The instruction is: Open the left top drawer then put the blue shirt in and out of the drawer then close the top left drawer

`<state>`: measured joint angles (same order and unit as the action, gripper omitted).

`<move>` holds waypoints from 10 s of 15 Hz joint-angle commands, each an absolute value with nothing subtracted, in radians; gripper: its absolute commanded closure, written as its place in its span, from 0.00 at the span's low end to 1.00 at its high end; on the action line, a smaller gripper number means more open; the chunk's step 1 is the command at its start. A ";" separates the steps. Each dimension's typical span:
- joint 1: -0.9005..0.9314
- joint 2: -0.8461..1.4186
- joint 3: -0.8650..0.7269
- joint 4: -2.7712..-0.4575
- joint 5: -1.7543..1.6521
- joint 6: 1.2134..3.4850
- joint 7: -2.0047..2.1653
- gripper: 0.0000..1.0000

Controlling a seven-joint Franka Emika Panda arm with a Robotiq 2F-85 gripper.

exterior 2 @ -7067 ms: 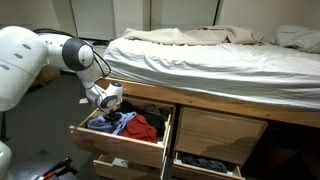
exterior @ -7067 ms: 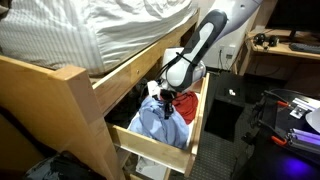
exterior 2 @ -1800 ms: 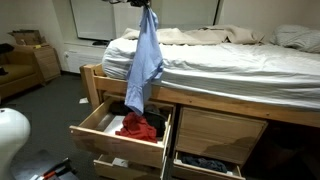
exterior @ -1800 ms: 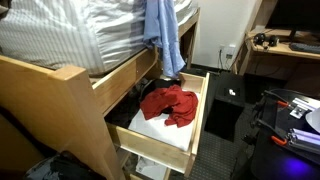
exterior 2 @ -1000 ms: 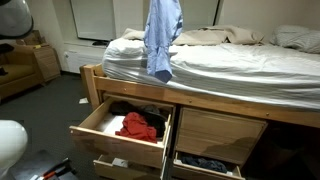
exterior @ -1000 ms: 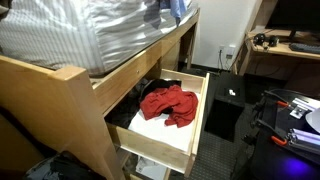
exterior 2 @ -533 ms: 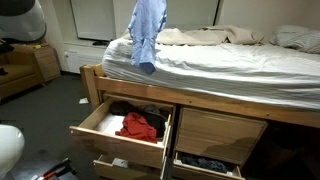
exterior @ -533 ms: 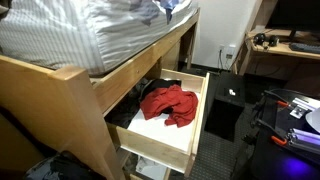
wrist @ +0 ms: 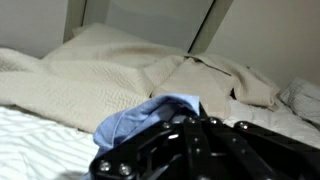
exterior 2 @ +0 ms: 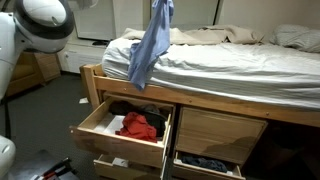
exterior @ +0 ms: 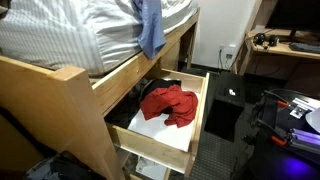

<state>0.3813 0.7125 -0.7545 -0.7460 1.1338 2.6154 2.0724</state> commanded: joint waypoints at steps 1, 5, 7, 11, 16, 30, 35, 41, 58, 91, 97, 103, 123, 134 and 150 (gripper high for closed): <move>0.373 0.810 -0.728 -0.757 1.132 2.618 1.999 1.00; 0.363 0.906 -0.718 -0.751 1.137 2.597 2.003 1.00; 0.360 0.927 -0.723 -0.749 1.140 2.600 2.008 1.00; 0.373 0.933 -0.736 -0.759 1.134 2.617 2.022 0.98; 0.373 0.831 -0.665 -0.812 0.874 2.569 2.194 0.39; 0.673 0.647 -1.181 -0.780 0.861 2.014 2.605 0.00; 0.750 0.680 -1.326 -0.925 0.821 1.944 2.605 0.00; 0.888 0.766 -1.680 -1.118 0.841 1.706 2.602 0.00; 0.954 0.715 -1.403 -1.403 0.454 1.477 2.601 0.00; 1.217 0.457 -1.416 -1.942 0.141 1.650 2.604 0.00; 1.182 0.464 -1.377 -1.946 0.129 1.616 2.594 0.00; 0.790 0.412 -0.933 -2.074 0.073 1.576 2.588 0.00; 0.812 0.687 -0.927 -2.259 0.605 2.163 2.604 0.00; 0.721 0.841 -0.766 -2.227 1.042 2.388 2.595 0.00; 0.827 0.920 -0.667 -2.178 1.401 2.725 2.612 0.00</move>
